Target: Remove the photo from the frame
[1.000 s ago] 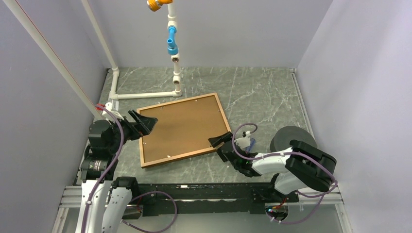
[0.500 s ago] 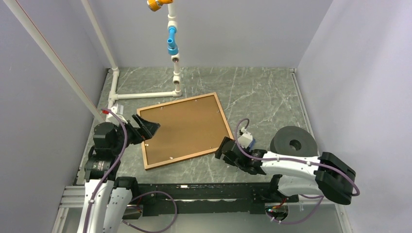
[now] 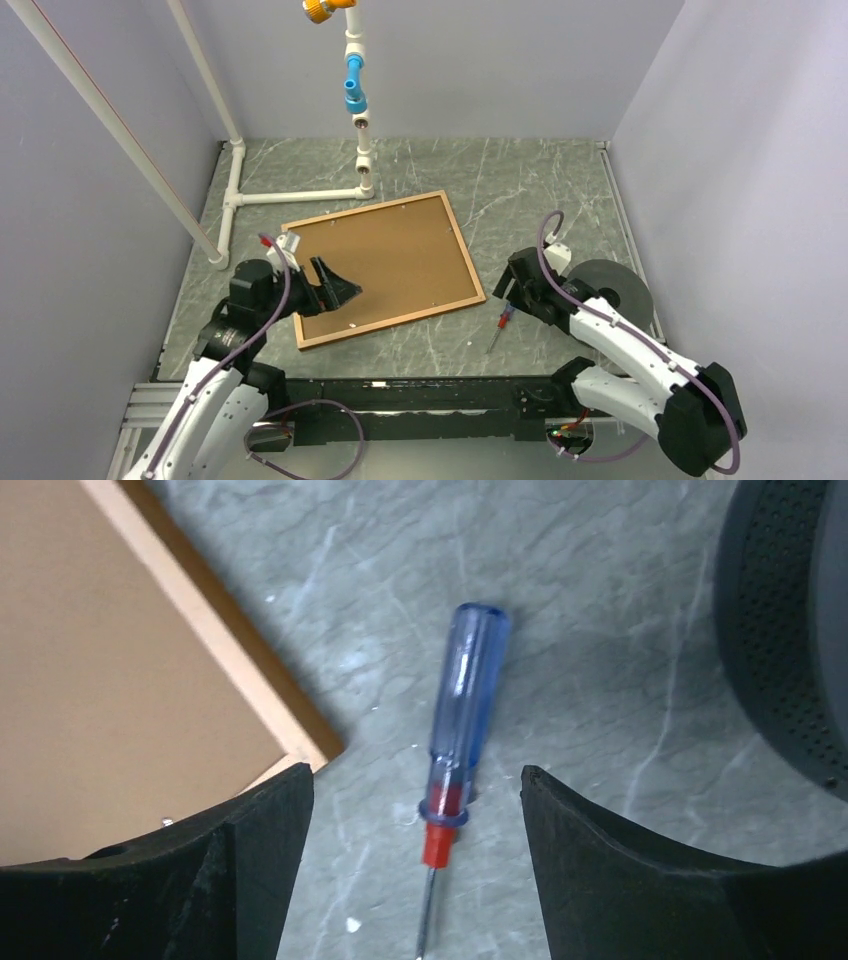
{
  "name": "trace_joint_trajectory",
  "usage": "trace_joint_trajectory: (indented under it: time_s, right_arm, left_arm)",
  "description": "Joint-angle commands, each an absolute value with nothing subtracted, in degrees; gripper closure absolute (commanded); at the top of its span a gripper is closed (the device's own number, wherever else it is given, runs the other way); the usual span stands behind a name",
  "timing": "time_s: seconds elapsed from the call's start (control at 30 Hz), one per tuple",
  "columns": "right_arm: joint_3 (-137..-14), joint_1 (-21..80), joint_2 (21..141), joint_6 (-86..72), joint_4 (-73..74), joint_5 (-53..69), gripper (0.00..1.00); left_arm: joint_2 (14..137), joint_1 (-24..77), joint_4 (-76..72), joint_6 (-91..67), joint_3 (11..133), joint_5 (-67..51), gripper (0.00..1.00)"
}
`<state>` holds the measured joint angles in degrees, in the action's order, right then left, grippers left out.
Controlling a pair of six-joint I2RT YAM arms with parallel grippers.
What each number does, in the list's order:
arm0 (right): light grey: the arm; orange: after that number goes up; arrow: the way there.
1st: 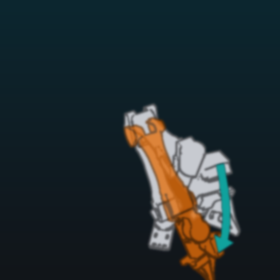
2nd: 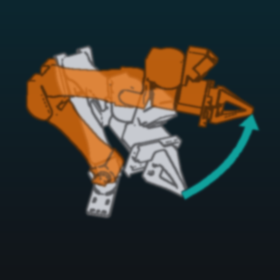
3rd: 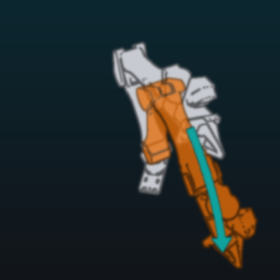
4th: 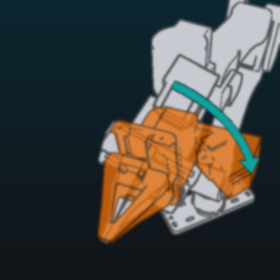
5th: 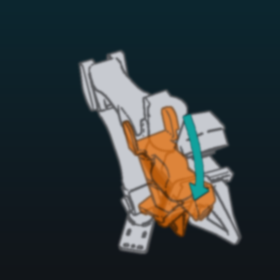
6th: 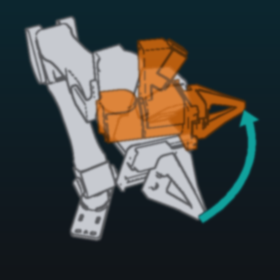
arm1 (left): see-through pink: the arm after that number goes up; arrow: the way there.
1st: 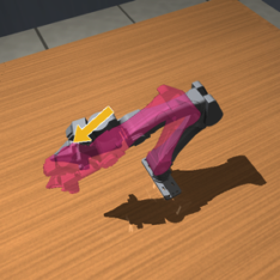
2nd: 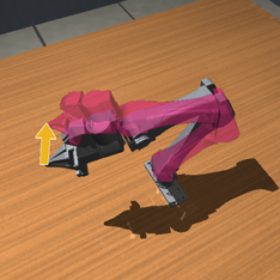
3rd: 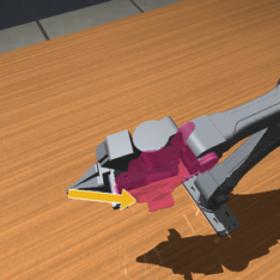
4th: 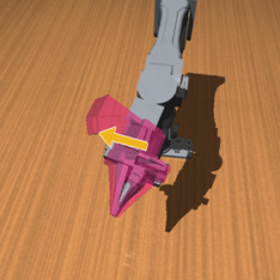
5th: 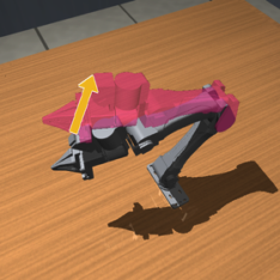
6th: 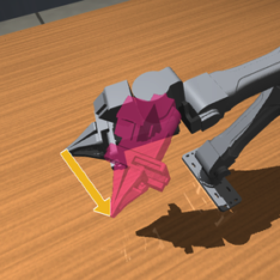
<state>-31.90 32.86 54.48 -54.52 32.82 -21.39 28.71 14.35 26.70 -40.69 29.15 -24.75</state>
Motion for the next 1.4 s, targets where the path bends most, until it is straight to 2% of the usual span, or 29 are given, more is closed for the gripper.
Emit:
trace_joint_trajectory:
  time_s: [0.0, 0.13, 0.27, 0.73, 0.93, 1.13, 1.37]
  right_arm:
    - [-34.04, 28.64, 58.33, -46.31, 32.91, -17.56, 0.24]
    - [-32.7, 25.19, 61.55, -47.22, 30.32, -14.04, 0.41]
    - [-30.0, 25.13, 63.39, -48.01, 26.61, -12.48, 0.46]
    - [-25.97, 25.11, 66.9, -49.8, 22.17, -13.2, 0.51]
    - [-23.53, 25.08, 64.1, -51.1, 20.33, -12.31, 0.68]
    - [-23.69, 25.11, 64.43, -50.97, 20.98, -12.66, 0.98]
    - [-25.55, 25.13, 58.14, -46.36, 21.19, -12.85, 1.0]
  left_arm:
    - [31.99, 20.08, 18.29, -44.47, 26.9, -22.17, 0.01]
    - [35.7, 27.15, 13.55, -46.58, 26.83, -19.15, 0.02]
    - [41.02, 35.13, 10.83, -47.02, 28.08, -15.64, 0.01]
    - [56.42, 51.46, 2.64, -47.55, 33.45, -11.39, 0.02]
    - [57.45, 53.19, 2.27, -47.54, 33.83, -10.93, 0.02]
    - [56.31, 53.25, 4.18, -46.21, 34.76, -9.77, 0.01]
    - [55.89, 53.24, 2.86, -47.2, 34.07, -11.31, 0.01]
